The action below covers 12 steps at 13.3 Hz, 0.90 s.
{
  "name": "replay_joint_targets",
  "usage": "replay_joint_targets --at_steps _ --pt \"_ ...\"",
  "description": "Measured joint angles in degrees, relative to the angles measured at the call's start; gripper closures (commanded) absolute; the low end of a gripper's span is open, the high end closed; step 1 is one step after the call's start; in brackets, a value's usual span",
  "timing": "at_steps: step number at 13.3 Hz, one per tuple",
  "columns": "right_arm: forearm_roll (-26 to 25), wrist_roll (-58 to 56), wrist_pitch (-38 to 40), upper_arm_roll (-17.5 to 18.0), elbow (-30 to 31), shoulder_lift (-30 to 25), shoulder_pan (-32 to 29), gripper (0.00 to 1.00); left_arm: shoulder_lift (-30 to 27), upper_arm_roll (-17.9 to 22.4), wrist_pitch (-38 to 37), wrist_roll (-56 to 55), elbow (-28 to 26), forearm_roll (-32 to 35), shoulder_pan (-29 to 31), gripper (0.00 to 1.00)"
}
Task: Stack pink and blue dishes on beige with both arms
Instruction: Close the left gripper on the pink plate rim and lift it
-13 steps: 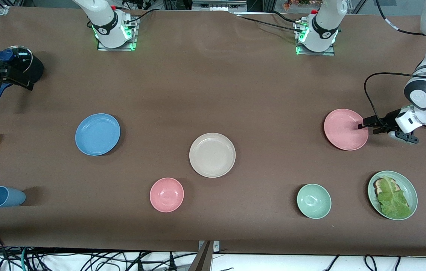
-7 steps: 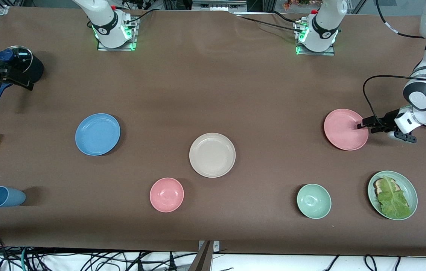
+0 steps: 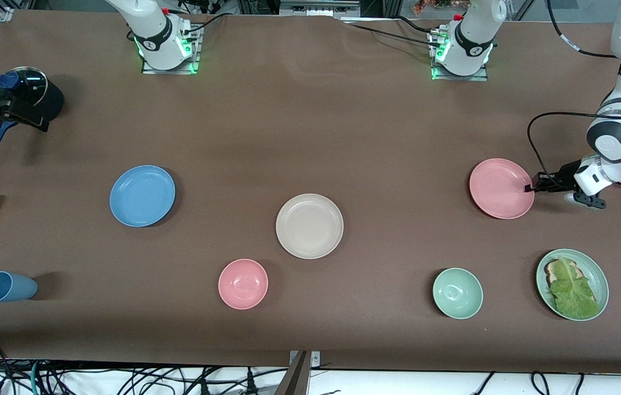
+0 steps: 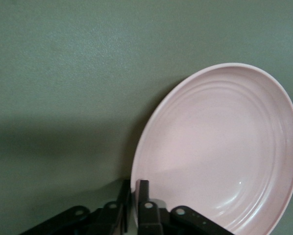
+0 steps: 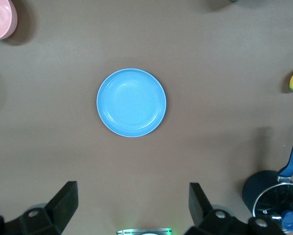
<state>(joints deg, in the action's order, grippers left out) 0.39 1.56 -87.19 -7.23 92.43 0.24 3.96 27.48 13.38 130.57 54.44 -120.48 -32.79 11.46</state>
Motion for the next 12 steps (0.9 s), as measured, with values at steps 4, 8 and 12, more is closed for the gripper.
replay_joint_targets --at_steps 4,8,12 --pt "0.00 0.00 0.00 0.00 0.00 0.00 0.00 0.00 0.19 -0.03 0.00 0.03 0.22 -0.01 0.00 1.00" --pt "0.00 0.00 0.00 -0.02 0.00 0.00 0.00 0.00 0.21 -0.34 -1.09 0.08 2.78 -0.01 -0.29 1.00" --pt "0.00 0.00 0.02 -0.03 0.00 0.00 0.00 0.00 0.18 -0.45 -7.81 0.05 8.39 0.15 -0.53 1.00"
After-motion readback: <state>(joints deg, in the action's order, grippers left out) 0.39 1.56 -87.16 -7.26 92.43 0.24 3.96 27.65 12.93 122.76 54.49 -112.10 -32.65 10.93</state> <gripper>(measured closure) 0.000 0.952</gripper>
